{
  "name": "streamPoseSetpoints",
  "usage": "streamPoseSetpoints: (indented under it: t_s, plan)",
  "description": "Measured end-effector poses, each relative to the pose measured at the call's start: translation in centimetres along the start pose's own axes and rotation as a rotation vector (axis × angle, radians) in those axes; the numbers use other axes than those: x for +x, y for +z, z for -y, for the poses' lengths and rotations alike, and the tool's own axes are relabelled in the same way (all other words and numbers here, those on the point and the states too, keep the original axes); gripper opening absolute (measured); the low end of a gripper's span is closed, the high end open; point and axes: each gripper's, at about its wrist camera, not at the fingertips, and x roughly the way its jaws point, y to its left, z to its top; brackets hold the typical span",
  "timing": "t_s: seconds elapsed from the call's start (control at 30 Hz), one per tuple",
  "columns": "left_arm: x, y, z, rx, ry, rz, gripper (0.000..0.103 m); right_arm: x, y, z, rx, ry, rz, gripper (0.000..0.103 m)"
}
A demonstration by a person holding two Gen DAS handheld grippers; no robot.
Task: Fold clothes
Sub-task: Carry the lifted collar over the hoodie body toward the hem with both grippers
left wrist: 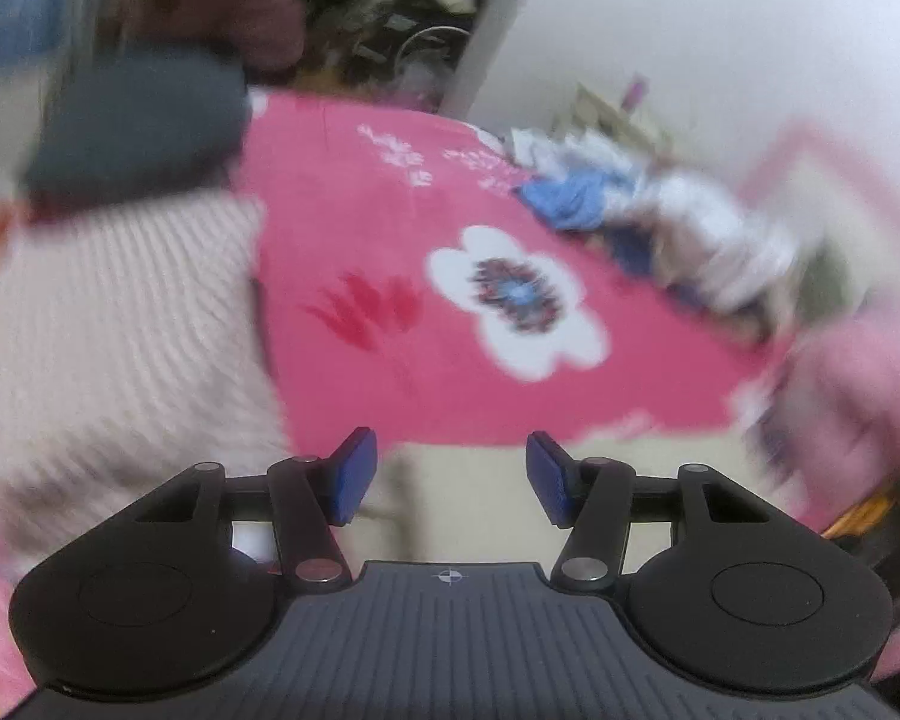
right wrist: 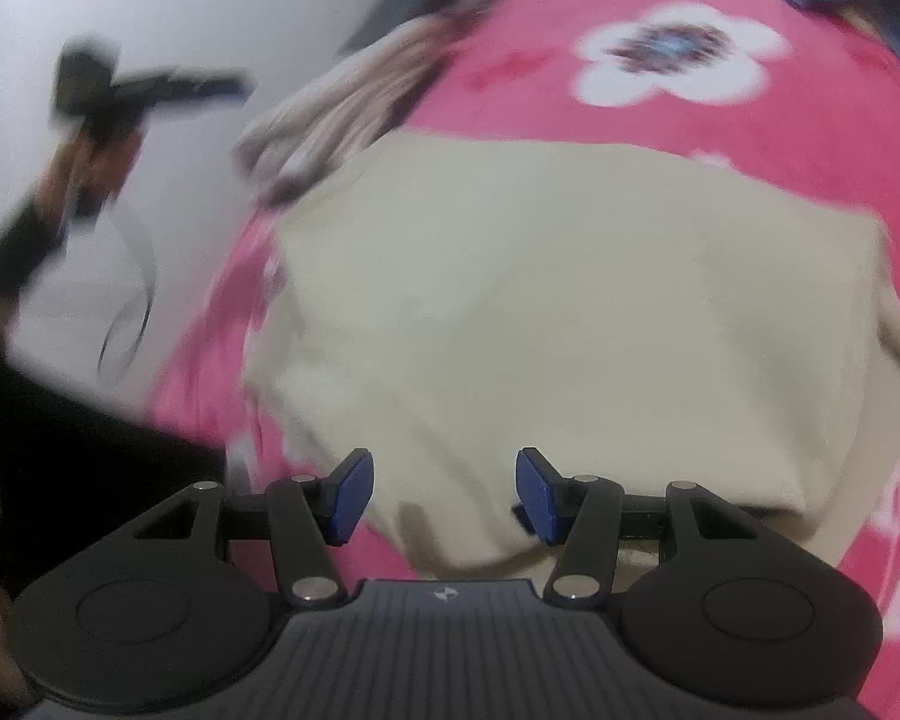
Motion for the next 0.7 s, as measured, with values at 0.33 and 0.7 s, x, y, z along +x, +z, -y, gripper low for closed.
streamPoseSetpoints:
  t_s: [0.33,0.7]
  plan:
    - [9.6,-13.3,4.8,-0.042,-0.199,-0.513,0.055,1.2,-4.0,5.6,0.521,0.135,-0.05,0.059]
    - [11.3,-14.8,3.8,-0.221,-0.177,-0.455,0.054,3.8,-6.0,7.8,0.751,0.236,-0.017,0.06]
